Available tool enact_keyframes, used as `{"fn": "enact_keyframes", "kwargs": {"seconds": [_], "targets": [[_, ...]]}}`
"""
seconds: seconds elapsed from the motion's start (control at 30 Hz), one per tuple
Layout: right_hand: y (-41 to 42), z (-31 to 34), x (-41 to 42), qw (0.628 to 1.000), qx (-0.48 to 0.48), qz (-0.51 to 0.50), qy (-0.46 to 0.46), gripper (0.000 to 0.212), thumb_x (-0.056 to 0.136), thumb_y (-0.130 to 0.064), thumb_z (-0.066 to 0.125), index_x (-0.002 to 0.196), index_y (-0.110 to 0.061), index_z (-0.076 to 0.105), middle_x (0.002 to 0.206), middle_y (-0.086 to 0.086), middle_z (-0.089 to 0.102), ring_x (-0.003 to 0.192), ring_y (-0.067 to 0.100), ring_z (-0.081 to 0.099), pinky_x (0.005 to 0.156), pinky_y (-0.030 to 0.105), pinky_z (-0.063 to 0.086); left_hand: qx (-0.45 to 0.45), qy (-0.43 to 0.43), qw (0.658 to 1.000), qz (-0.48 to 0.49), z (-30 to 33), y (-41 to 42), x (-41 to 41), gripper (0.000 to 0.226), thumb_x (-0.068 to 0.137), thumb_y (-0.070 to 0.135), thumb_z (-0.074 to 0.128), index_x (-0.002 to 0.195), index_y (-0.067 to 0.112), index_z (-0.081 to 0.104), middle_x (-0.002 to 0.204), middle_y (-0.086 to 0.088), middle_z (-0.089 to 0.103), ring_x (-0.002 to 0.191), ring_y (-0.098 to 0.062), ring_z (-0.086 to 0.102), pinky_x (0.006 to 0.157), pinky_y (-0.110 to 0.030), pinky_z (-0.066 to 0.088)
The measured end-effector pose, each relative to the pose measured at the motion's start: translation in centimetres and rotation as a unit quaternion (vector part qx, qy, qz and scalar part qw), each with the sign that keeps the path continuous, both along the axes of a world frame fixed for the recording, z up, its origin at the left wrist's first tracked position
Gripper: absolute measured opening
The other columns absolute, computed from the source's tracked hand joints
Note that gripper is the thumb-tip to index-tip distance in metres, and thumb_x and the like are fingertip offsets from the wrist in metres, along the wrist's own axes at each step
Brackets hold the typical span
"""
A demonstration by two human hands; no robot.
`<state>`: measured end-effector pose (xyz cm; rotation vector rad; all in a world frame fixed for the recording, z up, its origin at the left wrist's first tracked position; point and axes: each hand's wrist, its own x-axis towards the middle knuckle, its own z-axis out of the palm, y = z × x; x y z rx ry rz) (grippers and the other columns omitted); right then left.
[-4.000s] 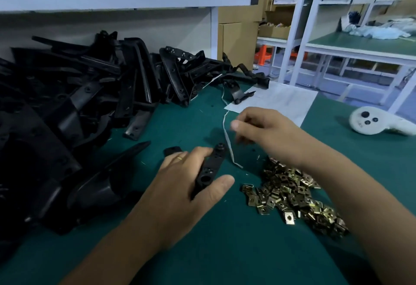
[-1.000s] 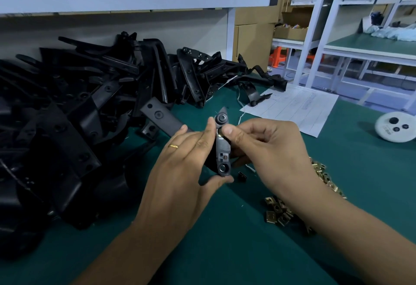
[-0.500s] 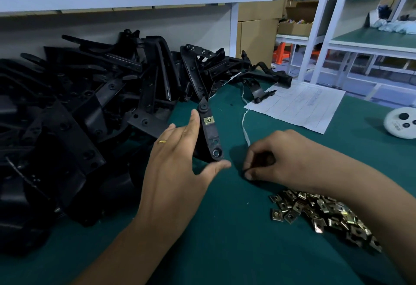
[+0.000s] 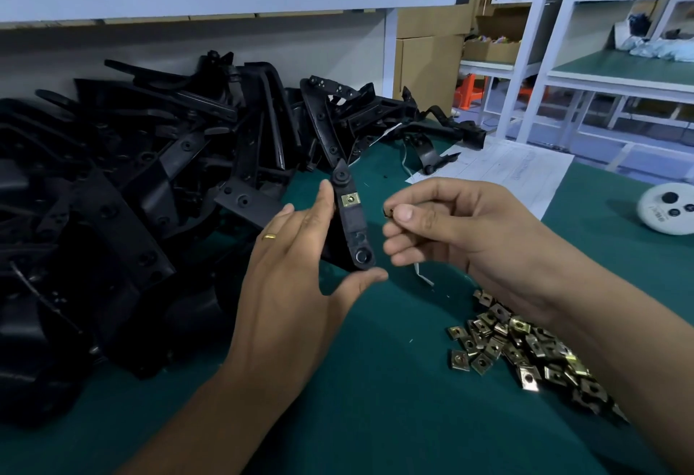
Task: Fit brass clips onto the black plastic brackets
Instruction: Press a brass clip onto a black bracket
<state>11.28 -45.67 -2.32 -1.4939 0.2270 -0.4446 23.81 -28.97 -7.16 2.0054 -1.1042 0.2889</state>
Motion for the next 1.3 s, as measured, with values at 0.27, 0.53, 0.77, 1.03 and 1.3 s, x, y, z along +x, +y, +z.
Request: {"fn": "enact_keyframes", "kwargs": {"seconds": [0.27,0.53,0.77,1.03,1.3], "targets": [[1.0,-0.8,0.7,0.997,-0.070,-0.019,0.037,0.025,0.100,-0.019,0.064,0.084,0.001,0.069,0.072,0.012,0.071,0.057,0.017,0.062,0.056,0.024,0.054,-0.002,-0.001,1.000,0.000,-0.3,0.1,0.1,0.105,0.069,0.081,0.047,0.163,0.042,0.018,0.155,0.017,0.046,0.151,-0.002,0.017,0.116,-0.020,0.016],[1.5,-0.9,0.7,0.992,-0.122,-0.018,0.021,0.026,0.099,-0.016,0.065,0.082,0.004,0.068,0.068,0.010,0.069,0.055,0.016,0.060,0.054,0.025,0.052,-0.020,-0.019,0.999,-0.022,-0.5,0.0,0.2,0.104,0.072,0.077,0.046,0.163,0.033,0.023,0.131,0.040,0.038,0.147,0.001,0.019,0.115,-0.015,0.015],[2.7,-1.5,1.2,0.985,-0.152,-0.082,0.009,0.029,0.099,-0.024,0.069,0.074,-0.011,0.065,0.060,0.002,0.066,0.049,0.012,0.055,0.049,0.020,0.046,-0.034,-0.062,0.997,-0.009,0.2,-0.1,0.0,0.097,0.078,0.068,0.048,0.158,0.013,0.038,0.127,-0.001,0.067,0.135,-0.013,0.036,0.115,-0.021,0.023],[3.6,-2.1,1.3,0.982,-0.160,-0.095,-0.017,0.033,0.099,-0.031,0.069,0.069,-0.018,0.067,0.057,-0.002,0.064,0.047,0.010,0.050,0.047,0.019,0.042,-0.016,-0.117,0.993,-0.006,0.1,-0.1,0.1,0.099,0.075,0.059,0.067,0.158,0.012,0.039,0.128,0.007,0.065,0.131,-0.014,0.042,0.111,-0.020,0.028],[0.5,-0.9,0.4,0.992,-0.059,0.105,0.029,0.019,0.094,-0.020,0.065,0.079,-0.016,0.075,0.073,0.006,0.068,0.061,0.014,0.055,0.056,0.020,0.048,-0.080,-0.021,0.993,-0.086,-0.5,-0.1,-0.1,0.101,0.072,0.071,0.061,0.161,0.035,0.031,0.127,0.061,0.032,0.143,0.001,0.032,0.112,-0.001,0.016]]}}
